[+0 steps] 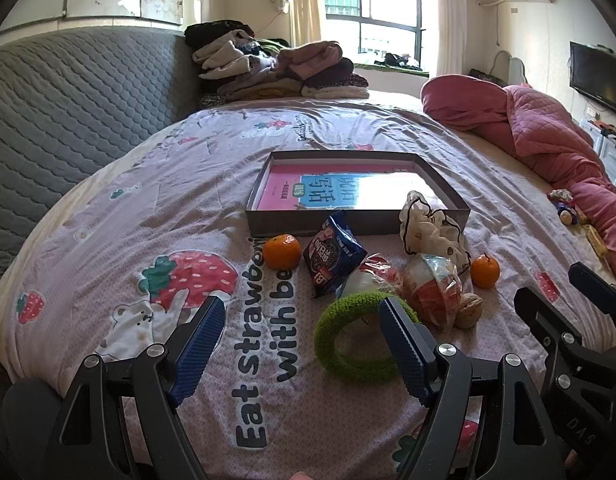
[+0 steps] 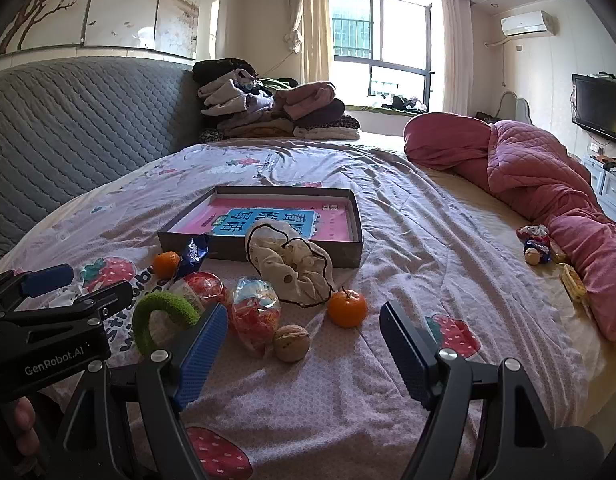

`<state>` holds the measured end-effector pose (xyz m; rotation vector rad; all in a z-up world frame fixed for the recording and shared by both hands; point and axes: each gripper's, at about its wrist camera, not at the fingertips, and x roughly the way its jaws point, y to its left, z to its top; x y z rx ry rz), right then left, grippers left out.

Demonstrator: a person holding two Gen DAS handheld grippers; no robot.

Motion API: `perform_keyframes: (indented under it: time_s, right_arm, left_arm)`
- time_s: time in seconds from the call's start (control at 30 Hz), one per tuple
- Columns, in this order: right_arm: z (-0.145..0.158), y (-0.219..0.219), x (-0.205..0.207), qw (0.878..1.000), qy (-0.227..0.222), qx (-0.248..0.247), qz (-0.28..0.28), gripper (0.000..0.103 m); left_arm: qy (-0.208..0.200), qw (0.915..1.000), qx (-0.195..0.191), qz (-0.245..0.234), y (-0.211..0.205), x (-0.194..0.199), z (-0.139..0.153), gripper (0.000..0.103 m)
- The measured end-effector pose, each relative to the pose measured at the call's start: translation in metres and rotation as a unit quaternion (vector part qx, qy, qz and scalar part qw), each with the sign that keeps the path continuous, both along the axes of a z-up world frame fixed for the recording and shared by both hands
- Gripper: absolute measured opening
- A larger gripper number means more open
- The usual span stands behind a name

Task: Organize objects
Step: 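Grasp the green knitted ring with the left tool while the right tool grasps the walnut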

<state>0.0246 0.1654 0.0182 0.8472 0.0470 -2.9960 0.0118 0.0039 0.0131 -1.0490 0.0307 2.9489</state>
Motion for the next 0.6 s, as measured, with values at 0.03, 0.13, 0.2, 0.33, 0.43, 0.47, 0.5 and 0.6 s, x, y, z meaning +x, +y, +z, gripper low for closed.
perform_keyframes:
  time_s: [0.03,0.13,0.2,0.33,0.43,0.47,0.5,0.6]
  right_arm:
    - [0.0,0.0,0.0,1.0,0.0,0.001,0.0,0.078]
    - [0.0,0.0,0.0,1.0,-0.001,0.002,0.001,0.078]
    - [0.0,0.001,0.0,1.0,-0.003,0.002,0.0,0.078]
    - [-0.002,0.003,-0.001,1.0,-0.008,0.001,0.002,0.078]
    - [-0.004,0.003,-0.002,1.0,-0.015,0.0,0.006,0.078]
    - [-0.005,0.003,-0.002,1.0,-0.017,0.0,0.007,0.078]
    - [-0.006,0.003,-0.002,1.0,-0.019,-0.001,0.007,0.078]
    - [-0.007,0.004,-0.002,1.0,-0.021,-0.003,0.008,0.078]
  left_arm:
    - [0.0,1.0,0.001,0.0,0.0,0.0,0.0,0.08]
    - [0.0,1.0,0.001,-0.002,0.001,-0.001,0.0,0.08]
    - [-0.002,1.0,0.001,-0.003,0.001,-0.001,-0.001,0.08]
    - [-0.01,0.9999,0.002,-0.007,0.001,-0.001,-0.005,0.08]
    - [-0.021,0.9997,0.004,-0.01,0.0,-0.002,-0.011,0.08]
    - [-0.024,0.9996,0.004,-0.01,0.0,-0.003,-0.013,0.08]
    - [-0.026,0.9996,0.004,-0.01,0.0,-0.003,-0.013,0.08]
    - [-0.026,0.9996,0.001,-0.008,-0.001,-0.003,-0.016,0.08]
